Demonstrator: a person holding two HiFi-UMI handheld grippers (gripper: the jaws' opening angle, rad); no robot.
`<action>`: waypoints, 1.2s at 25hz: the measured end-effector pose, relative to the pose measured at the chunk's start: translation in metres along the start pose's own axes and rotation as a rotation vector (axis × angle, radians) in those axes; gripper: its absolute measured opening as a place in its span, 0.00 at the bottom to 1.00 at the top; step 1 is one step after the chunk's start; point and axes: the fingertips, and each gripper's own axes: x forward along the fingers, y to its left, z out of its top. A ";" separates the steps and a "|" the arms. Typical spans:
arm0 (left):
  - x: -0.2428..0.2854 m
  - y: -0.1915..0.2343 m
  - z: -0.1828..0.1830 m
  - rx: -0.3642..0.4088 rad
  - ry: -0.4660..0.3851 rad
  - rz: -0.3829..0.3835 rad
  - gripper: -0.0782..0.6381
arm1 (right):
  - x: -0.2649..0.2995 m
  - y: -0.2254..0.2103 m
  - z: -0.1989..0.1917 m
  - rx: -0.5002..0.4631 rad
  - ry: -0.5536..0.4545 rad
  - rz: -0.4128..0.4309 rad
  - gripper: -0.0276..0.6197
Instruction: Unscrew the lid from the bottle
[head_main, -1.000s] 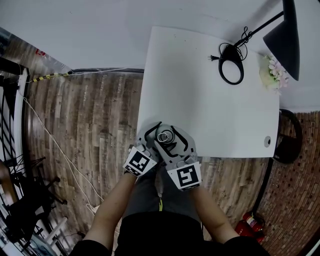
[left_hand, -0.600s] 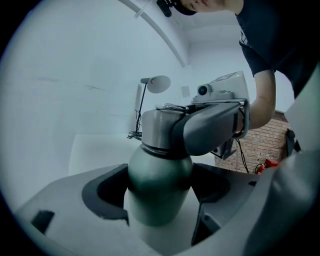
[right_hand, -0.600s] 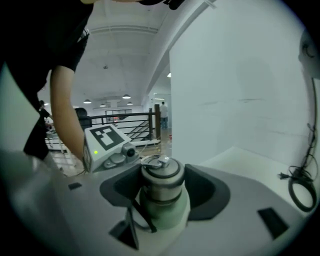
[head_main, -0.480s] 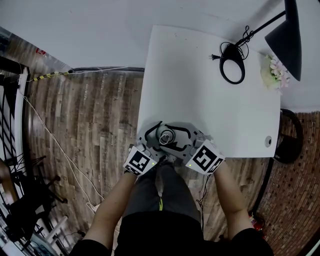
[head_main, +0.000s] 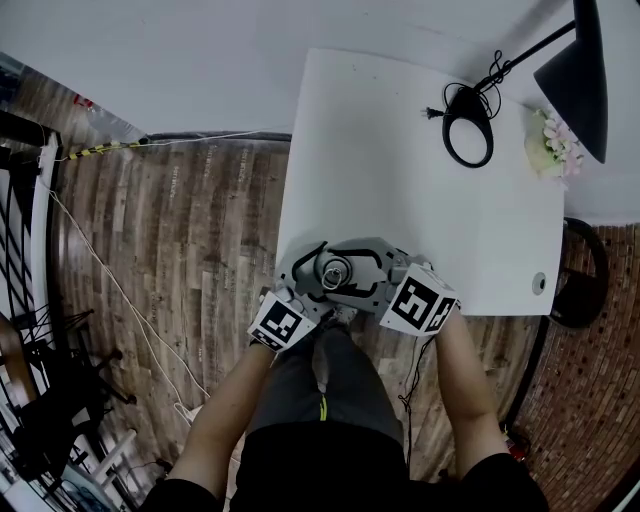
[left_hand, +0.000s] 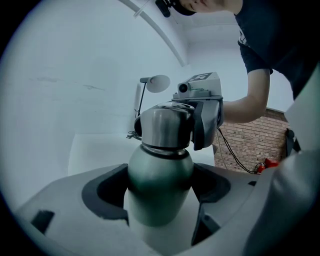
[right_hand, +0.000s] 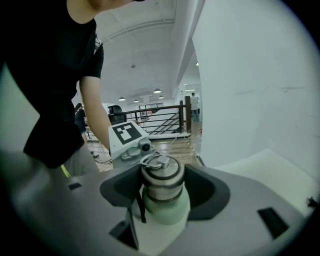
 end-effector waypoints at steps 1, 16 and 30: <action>0.000 0.000 0.000 0.000 0.000 0.000 0.63 | 0.000 0.000 0.000 0.002 0.001 -0.002 0.46; 0.000 0.000 0.000 0.001 0.002 -0.004 0.63 | -0.014 0.003 -0.006 0.059 -0.015 -0.061 0.49; 0.002 0.000 0.000 0.001 -0.002 -0.002 0.63 | -0.013 0.006 -0.004 0.235 -0.120 -0.556 0.50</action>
